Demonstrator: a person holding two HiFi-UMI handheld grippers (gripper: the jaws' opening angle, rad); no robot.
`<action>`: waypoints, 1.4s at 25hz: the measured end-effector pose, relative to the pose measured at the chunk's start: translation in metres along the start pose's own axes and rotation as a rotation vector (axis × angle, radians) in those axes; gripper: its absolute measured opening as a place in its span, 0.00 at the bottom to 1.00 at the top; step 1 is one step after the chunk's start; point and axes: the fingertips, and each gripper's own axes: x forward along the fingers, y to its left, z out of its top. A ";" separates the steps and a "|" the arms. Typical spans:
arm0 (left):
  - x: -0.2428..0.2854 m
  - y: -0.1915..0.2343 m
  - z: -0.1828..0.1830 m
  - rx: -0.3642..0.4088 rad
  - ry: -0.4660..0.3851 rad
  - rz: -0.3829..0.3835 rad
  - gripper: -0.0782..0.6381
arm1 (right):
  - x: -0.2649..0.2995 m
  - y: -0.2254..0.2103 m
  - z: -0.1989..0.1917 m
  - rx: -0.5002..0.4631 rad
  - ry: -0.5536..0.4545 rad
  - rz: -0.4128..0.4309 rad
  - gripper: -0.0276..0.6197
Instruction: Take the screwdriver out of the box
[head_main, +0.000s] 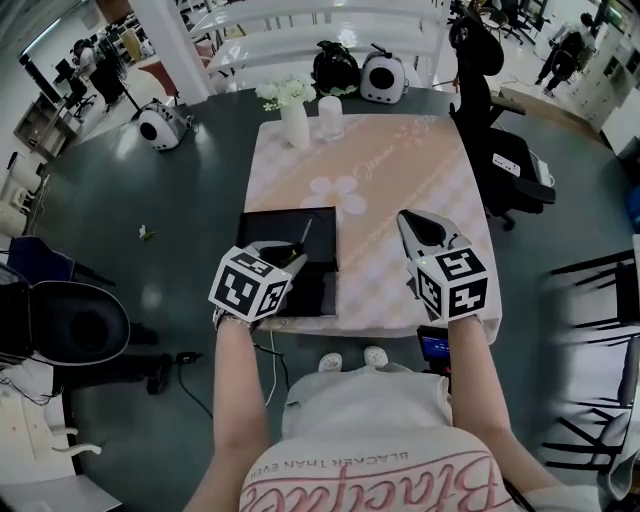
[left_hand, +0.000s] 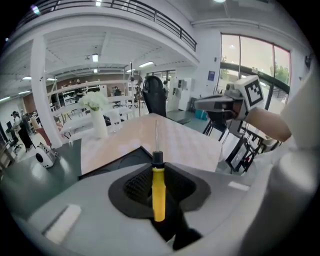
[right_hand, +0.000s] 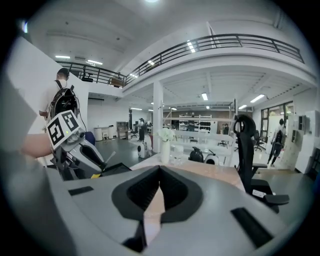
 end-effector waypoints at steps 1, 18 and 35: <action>-0.006 0.003 0.008 -0.017 -0.037 0.012 0.22 | -0.002 0.002 0.009 -0.010 -0.020 0.005 0.05; -0.098 0.039 0.112 -0.088 -0.572 0.210 0.22 | -0.050 0.003 0.131 -0.107 -0.332 -0.066 0.05; -0.216 0.037 0.196 0.126 -0.989 0.485 0.22 | -0.091 -0.004 0.204 -0.174 -0.537 -0.134 0.05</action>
